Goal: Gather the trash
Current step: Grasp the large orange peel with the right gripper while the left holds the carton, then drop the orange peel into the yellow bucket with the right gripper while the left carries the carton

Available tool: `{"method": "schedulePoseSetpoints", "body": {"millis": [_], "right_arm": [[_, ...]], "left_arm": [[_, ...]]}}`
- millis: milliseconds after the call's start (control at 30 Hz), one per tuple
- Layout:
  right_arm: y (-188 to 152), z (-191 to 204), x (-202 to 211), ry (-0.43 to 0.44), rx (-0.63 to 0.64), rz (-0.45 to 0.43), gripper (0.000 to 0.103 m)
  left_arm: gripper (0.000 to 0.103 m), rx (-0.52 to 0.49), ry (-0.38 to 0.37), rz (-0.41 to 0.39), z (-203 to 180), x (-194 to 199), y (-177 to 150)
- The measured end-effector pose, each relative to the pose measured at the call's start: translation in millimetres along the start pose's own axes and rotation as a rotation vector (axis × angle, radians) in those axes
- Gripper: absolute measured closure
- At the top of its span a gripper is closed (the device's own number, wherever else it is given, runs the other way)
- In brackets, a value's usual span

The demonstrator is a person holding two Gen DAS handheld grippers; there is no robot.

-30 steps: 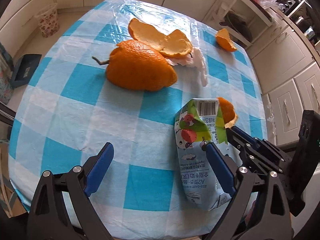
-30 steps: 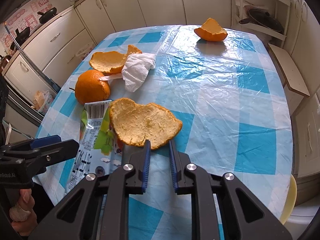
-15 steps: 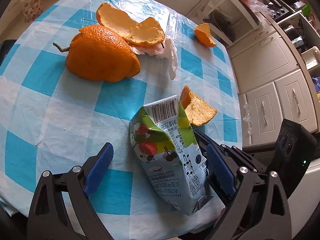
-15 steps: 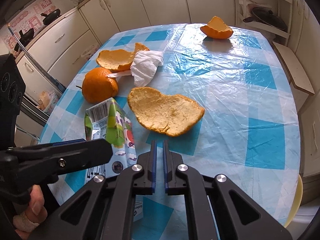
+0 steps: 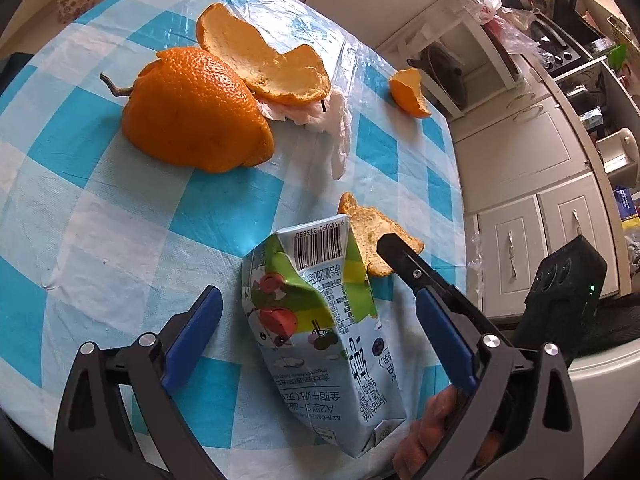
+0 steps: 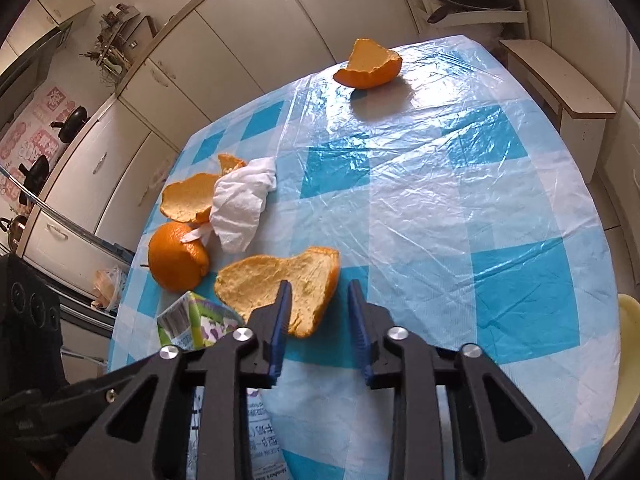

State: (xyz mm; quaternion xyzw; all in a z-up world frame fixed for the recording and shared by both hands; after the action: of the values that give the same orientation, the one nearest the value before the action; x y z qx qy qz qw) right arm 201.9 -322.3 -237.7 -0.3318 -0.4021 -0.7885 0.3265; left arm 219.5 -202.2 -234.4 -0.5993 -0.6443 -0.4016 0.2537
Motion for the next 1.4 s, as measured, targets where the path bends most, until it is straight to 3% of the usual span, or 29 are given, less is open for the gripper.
{"method": "schedulePoseSetpoints", "body": {"millis": [33, 133, 167, 200, 267, 567, 767, 1000, 1167, 1333, 1400], "right_arm": [[1.9, -2.3, -1.8, -0.017, 0.004, -0.005, 0.093], [5.4, -5.1, 2.8, -0.032, 0.012, -0.028, 0.096], [7.5, -7.4, 7.5, -0.047, 0.018, -0.045, 0.097], [10.2, -10.4, 13.9, -0.058, 0.020, -0.062, 0.097], [15.5, -18.8, 29.2, -0.080, 0.017, -0.098, 0.097], [8.8, -55.3, 78.5, -0.113, 0.025, -0.140, 0.097], [3.8, -87.9, 127.3, -0.202, 0.044, -0.213, 0.097], [-10.8, -168.5, 176.6, -0.378, -0.041, -0.262, 0.097], [-33.6, -218.4, 172.3, -0.482, -0.087, -0.174, 0.097], [-55.4, -253.7, 154.6, -0.523, -0.129, -0.050, 0.097], [-63.8, -262.5, 148.8, -0.527, -0.145, 0.003, 0.086]], "left_arm": [[0.010, 0.001, -0.009, -0.001, -1.9, -0.9, -0.8], [0.017, -0.015, -0.001, -0.015, -6.9, -2.5, -3.7], [0.036, -0.015, -0.003, 0.003, -7.2, -5.5, -5.7], [0.048, -0.026, 0.014, -0.004, -6.7, -4.1, -5.4], [0.065, -0.021, -0.049, 0.044, -10.7, -8.8, -9.6], [0.072, -0.176, 0.062, -0.043, -22.6, 11.9, -13.1], [0.073, -0.327, 0.132, -0.120, -47.4, 31.2, -18.9], [0.073, -0.431, 0.082, -0.137, -96.6, 42.7, -37.8], [0.073, -0.512, 0.045, -0.098, -143.1, 25.0, -71.6], [0.073, -0.562, 0.019, -0.061, -183.3, 1.2, -101.8], [0.073, -0.579, 0.017, -0.054, -196.2, -7.5, -111.7]]}}
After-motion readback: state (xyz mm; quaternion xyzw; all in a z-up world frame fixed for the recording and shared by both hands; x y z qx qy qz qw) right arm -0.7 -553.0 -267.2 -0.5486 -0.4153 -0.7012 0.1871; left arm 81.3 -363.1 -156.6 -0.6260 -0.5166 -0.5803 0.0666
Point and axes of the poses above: each gripper's, at about its wrist camera, not at the fingertips, and x roughly against the way its jaws point, z to its left, y to its top, the point moved 9 cm from there along -x, roughly the way its jaws point, and after that the axes turned 3 degrees about z, right-handed, at the moved point
